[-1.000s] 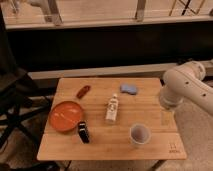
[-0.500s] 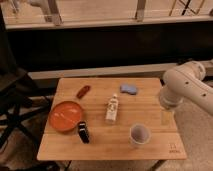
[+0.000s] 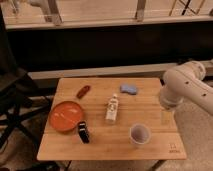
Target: Knock the eraser over
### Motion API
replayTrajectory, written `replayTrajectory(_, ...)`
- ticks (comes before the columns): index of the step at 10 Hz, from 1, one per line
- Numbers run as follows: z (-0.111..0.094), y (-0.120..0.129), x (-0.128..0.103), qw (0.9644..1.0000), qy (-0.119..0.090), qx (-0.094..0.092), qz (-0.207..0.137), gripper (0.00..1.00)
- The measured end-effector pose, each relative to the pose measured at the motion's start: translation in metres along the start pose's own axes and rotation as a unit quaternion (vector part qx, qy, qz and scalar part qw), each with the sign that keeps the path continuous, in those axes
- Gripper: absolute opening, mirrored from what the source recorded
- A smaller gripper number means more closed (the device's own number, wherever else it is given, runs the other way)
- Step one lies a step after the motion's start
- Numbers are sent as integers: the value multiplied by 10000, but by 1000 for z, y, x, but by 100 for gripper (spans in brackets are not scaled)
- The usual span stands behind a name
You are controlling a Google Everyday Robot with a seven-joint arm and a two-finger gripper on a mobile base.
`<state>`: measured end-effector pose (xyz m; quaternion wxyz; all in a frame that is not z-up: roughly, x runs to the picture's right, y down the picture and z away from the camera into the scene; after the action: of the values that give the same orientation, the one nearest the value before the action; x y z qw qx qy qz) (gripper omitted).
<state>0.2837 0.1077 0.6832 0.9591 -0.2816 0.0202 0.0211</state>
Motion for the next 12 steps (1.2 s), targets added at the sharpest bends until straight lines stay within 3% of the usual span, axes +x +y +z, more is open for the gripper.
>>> replayTrajectory(5,1,1,-1,10000,1,-11,-17,80)
replayTrajectory(9,2,9,-52,9988,-6,-87,-491,80)
replayTrajectory(12,4,12,-61,9977,-7,-125,-672,80)
